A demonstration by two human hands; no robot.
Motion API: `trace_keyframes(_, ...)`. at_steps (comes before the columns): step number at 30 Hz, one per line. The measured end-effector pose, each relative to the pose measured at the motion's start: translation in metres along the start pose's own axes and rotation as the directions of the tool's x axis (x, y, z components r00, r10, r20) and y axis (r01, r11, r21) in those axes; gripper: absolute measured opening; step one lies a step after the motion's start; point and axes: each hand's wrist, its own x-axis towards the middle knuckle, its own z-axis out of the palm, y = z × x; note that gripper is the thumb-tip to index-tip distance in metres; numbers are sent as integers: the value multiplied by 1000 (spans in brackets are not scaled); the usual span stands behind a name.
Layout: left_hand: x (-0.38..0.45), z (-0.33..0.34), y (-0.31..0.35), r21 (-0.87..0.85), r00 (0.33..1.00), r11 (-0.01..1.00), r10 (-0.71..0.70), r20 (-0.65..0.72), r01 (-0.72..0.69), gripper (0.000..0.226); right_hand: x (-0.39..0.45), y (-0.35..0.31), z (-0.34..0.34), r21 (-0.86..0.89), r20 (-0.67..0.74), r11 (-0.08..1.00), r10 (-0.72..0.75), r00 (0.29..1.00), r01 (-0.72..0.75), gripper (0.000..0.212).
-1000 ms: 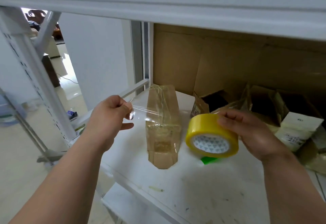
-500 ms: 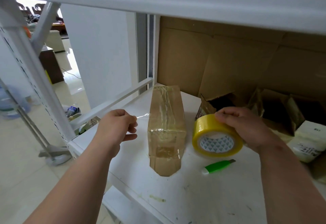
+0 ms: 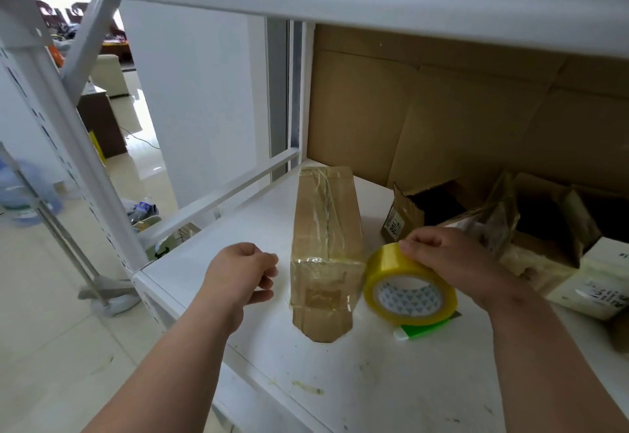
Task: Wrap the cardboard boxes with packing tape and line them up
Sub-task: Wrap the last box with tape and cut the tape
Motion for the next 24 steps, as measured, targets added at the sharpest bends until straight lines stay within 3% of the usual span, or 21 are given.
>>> trace_keyframes(5, -5, 7, -10, 9, 1000, 1000, 6, 31, -6, 18, -7, -5, 8, -20, -9, 999, -30, 1000, 30, 20)
trace_keyframes(8, -6, 9, -9, 18, 992, 993, 120, 35, -120, 12, -12, -11, 10, -14, -23, 999, -36, 999, 35, 19)
trace_keyframes(12, -9, 14, -7, 181, 964, 948, 266, 0, -262, 28, -17, -17, 14, 0, -49, 1000, -23, 999, 23, 21)
trace_keyframes(18, -17, 14, -1, 108, 973, 967, 224, 56, -229, 33, -23, -12, 30, 114, -86, 993, 27, 996, -17, 23)
trace_keyframes(21, -16, 16, 2, 261, 952, 916, 301, 53, -305, 38, -26, -7, 37, 157, -108, 987, 53, 993, -35, 23)
trace_keyframes(24, -11, 16, -1, 317, 926, 873, 373, 58, -371, 26, -30, -2, 40, 72, -114, 996, 69, 991, -61, 17)
